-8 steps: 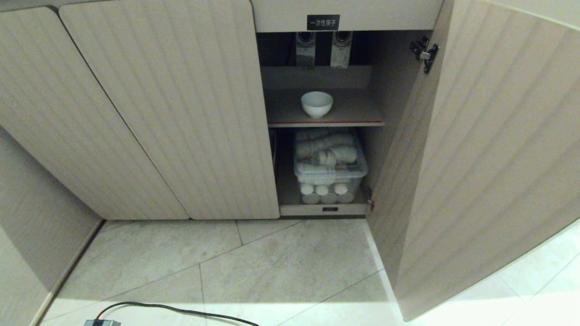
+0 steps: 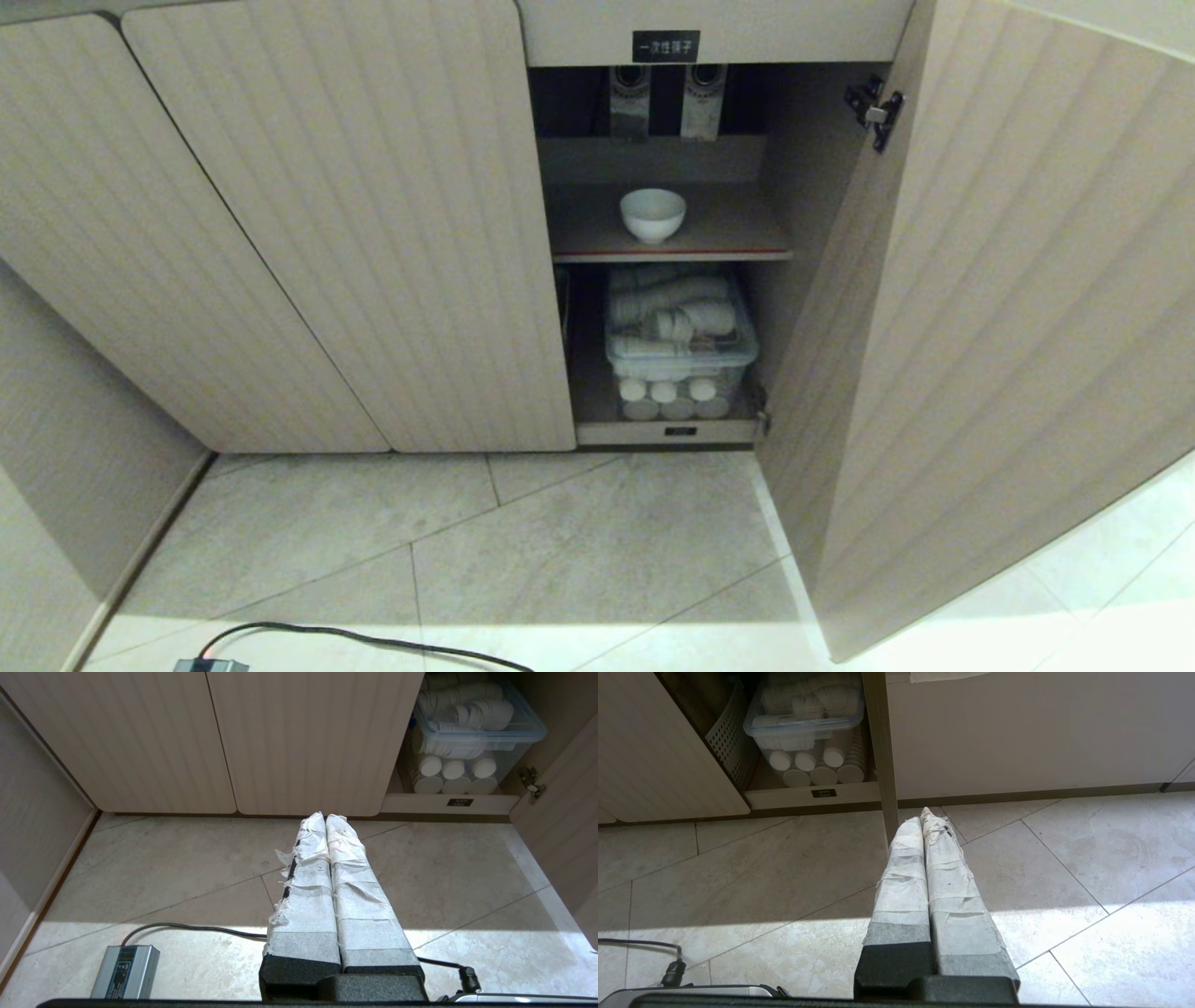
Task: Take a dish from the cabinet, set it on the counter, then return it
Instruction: Take the bowl from the cabinet
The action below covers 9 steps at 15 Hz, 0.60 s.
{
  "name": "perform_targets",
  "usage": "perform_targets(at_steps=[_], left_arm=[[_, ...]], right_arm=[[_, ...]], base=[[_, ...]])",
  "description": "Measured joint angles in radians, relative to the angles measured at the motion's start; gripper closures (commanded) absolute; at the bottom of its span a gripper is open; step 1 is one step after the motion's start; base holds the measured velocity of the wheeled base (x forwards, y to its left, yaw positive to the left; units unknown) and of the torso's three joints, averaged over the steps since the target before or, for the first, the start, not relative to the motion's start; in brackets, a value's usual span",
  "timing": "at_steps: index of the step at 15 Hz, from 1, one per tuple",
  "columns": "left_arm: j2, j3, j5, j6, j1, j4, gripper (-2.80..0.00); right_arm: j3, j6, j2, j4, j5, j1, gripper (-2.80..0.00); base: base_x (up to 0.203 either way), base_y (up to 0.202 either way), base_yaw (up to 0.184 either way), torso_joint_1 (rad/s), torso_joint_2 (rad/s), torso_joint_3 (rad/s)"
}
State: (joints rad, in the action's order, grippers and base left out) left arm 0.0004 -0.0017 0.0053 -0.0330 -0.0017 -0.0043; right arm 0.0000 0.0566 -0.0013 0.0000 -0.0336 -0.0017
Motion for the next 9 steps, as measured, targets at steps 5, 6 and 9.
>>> perform_targets(at_steps=[5, 6, 9], left_arm=[[0.0, 0.0, 0.0, 0.001, 0.0, 0.0, 0.0], [0.0, 0.0, 0.0, 0.001, 0.0, 0.0, 0.0], [0.0, 0.0, 0.0, 0.004, 0.0, 0.0, 0.0]], right_arm=[[0.0, 0.0, 0.0, 0.0, 0.0, 0.0, 0.0], [0.0, 0.0, 0.0, 0.0, 0.0, 0.0, 0.0], [0.0, 0.0, 0.0, 0.0, 0.0, 0.0, 0.0]], base=[[0.0, 0.0, 0.0, 0.0, 0.0, 0.0], [0.0, 0.0, 0.0, 0.0, 0.0, 0.0], [0.0, 0.0, 0.0, 0.0, 0.0, 0.0]])
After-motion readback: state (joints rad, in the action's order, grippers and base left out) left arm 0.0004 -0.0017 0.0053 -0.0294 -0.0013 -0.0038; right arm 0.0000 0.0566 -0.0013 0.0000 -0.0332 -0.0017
